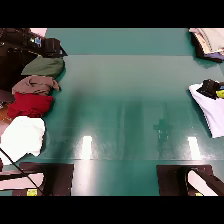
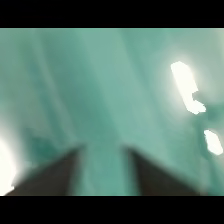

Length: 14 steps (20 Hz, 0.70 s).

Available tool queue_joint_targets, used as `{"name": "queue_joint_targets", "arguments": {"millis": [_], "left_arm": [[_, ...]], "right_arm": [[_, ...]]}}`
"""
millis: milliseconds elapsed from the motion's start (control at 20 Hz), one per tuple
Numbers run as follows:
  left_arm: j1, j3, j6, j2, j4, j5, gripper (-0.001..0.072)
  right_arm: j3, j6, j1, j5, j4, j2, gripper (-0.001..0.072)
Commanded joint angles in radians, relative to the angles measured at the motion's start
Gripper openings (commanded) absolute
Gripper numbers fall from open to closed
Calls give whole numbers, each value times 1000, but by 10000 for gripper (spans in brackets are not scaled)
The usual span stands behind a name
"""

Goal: Fold the shirts.

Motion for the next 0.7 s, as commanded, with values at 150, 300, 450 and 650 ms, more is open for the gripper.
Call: {"name": "queue_joint_targets", "arguments": {"millis": [150, 300, 450, 650], "left_arm": [[50, 0, -96, -153, 465, 223, 596], [129, 0, -114, -300, 460, 245, 596], [178, 0, -114, -416, 458, 287, 596], [192, 0, -101, -482, 459, 371, 597]], "right_arm": [[0, 1, 0, 1, 6, 1, 18], [0, 1, 1, 5, 6, 1, 18], [0, 1, 1, 7, 7, 1, 18], [-2, 1, 1, 7, 7, 1, 17]]}}
